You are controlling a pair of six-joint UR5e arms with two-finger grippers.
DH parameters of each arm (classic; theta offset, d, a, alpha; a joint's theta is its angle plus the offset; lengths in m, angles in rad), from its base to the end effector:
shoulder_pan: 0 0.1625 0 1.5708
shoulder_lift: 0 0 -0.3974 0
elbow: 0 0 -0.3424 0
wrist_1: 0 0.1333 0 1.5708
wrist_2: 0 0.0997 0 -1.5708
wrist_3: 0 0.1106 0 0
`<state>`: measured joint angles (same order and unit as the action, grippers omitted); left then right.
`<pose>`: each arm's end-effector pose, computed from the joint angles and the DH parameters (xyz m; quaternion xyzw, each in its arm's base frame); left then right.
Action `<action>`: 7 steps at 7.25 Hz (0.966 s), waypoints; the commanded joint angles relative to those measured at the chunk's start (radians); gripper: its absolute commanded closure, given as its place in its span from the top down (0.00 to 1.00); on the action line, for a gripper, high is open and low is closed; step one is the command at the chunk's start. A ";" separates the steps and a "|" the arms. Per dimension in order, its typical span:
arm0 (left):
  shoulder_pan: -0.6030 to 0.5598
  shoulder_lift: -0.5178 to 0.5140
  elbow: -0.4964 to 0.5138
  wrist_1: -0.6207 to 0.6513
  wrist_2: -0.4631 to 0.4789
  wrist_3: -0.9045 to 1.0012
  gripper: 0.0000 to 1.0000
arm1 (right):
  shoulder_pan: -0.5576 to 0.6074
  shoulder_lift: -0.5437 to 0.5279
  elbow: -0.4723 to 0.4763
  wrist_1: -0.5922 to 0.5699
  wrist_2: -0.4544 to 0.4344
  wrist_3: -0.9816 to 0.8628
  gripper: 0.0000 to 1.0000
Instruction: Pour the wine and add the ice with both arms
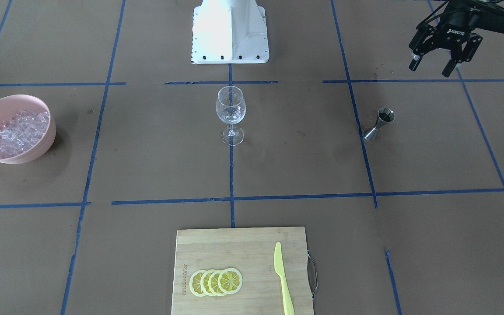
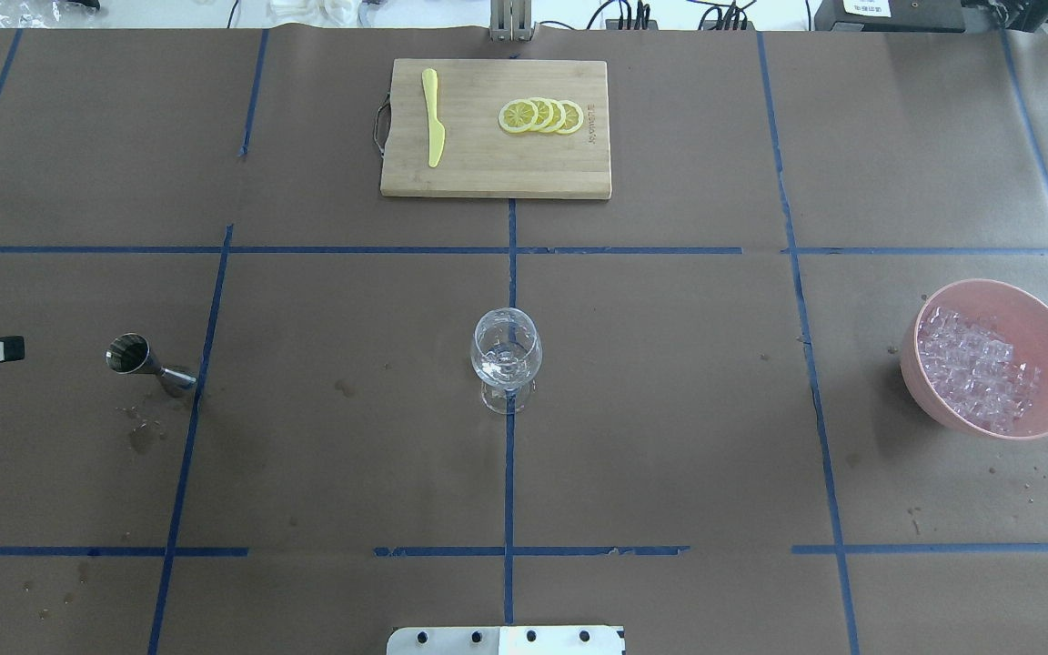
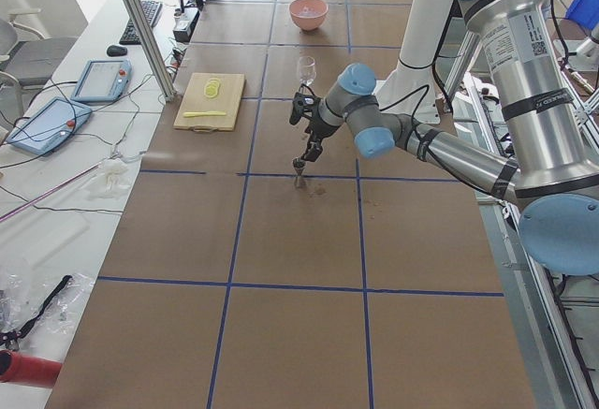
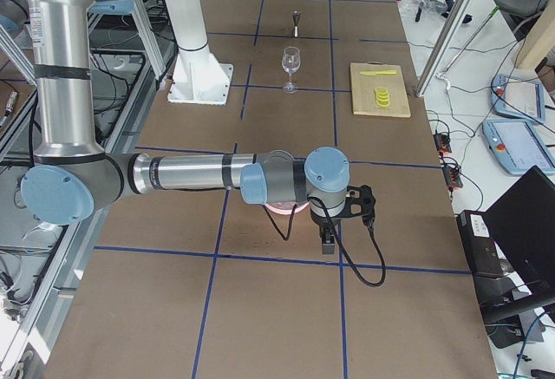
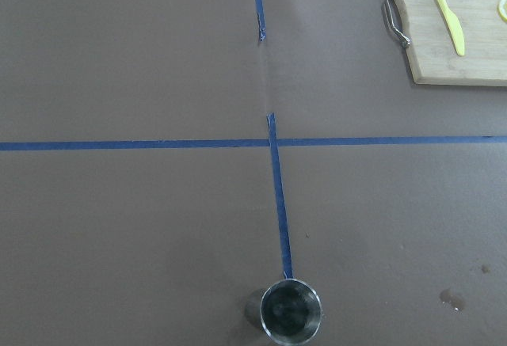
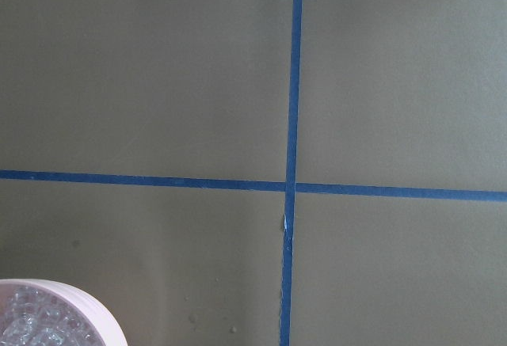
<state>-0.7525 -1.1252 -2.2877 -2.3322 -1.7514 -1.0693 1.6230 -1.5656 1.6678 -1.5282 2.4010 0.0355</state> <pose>0.1437 -0.2900 0.3995 0.2250 0.4442 -0.0642 0.8648 0.0752 -0.4488 0.5844 0.0695 -0.4017 0.0109 0.9131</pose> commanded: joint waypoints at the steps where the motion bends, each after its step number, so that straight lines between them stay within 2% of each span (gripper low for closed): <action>1: 0.227 0.037 0.004 -0.023 0.286 -0.140 1.00 | 0.000 0.001 0.015 -0.001 0.001 0.001 1.00; 2: 0.377 0.038 0.013 -0.016 0.443 -0.273 1.00 | 0.000 0.004 0.013 0.000 0.007 0.003 1.00; 3: 0.519 0.028 0.051 0.020 0.640 -0.376 1.00 | 0.000 0.004 0.015 0.000 0.026 0.018 1.00; 4: 0.610 -0.025 0.112 0.036 0.806 -0.426 1.00 | -0.003 0.007 0.030 -0.001 0.027 0.064 1.00; 7: 0.642 -0.219 0.365 0.043 1.140 -0.443 1.00 | -0.023 0.004 0.087 -0.001 0.032 0.194 1.00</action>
<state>-0.1266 -1.2646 -2.0256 -2.2911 -0.7604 -1.5018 1.6100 -1.5601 1.7282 -1.5285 2.4306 0.1773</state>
